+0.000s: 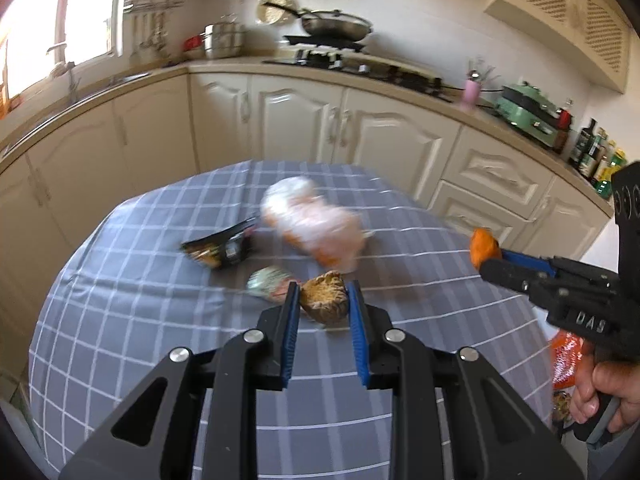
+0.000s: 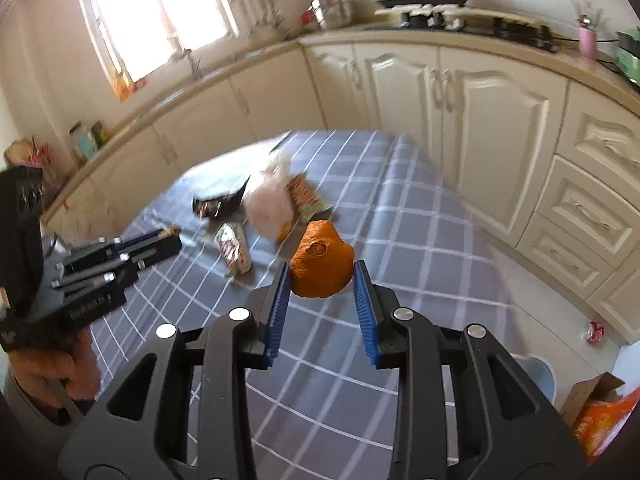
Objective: Collect trash
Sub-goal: 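Grasp the brown bread piece with the left tool while the right grasps the orange peel, then carry the bread piece and orange peel to the blue bin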
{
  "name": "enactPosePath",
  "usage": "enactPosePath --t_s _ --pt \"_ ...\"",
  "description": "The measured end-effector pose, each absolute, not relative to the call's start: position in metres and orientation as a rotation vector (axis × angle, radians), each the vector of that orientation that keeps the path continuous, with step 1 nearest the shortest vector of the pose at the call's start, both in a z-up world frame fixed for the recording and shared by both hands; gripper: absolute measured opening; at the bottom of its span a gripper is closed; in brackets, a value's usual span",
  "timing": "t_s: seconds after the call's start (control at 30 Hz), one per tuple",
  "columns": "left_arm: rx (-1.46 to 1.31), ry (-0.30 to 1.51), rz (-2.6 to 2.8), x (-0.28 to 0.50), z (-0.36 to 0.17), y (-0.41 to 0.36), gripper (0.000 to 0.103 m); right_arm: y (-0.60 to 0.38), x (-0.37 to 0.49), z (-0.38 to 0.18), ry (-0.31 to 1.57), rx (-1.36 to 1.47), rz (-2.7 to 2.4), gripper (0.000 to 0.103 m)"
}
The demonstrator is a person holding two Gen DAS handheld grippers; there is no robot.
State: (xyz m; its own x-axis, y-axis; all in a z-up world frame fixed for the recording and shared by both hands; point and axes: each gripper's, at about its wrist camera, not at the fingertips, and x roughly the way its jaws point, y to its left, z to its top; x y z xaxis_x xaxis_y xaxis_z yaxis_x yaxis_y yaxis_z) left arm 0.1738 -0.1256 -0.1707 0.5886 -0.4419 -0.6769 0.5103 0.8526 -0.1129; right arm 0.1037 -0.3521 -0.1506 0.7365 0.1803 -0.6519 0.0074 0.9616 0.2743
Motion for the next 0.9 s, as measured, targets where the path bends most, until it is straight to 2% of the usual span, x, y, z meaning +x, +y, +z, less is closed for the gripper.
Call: enactPosePath --t_s 0.23,0.47,0.67,0.9 --pt "0.123 0.728 -0.686 0.148 -0.152 -0.194 0.023 -0.426 0.059 -0.124 0.656 0.332 -0.048 0.032" --pt "0.183 0.702 -0.864 0.116 -0.144 -0.286 0.023 -0.511 -0.002 -0.122 0.630 0.398 -0.248 0.032" --pt "0.238 0.742 -1.015 0.085 -0.156 -0.367 0.023 -0.572 -0.047 -0.143 0.648 0.464 -0.395 0.032" --pt "0.330 0.893 -1.112 0.065 -0.201 -0.452 0.023 -0.624 -0.075 -0.197 0.728 0.581 -0.487 0.032"
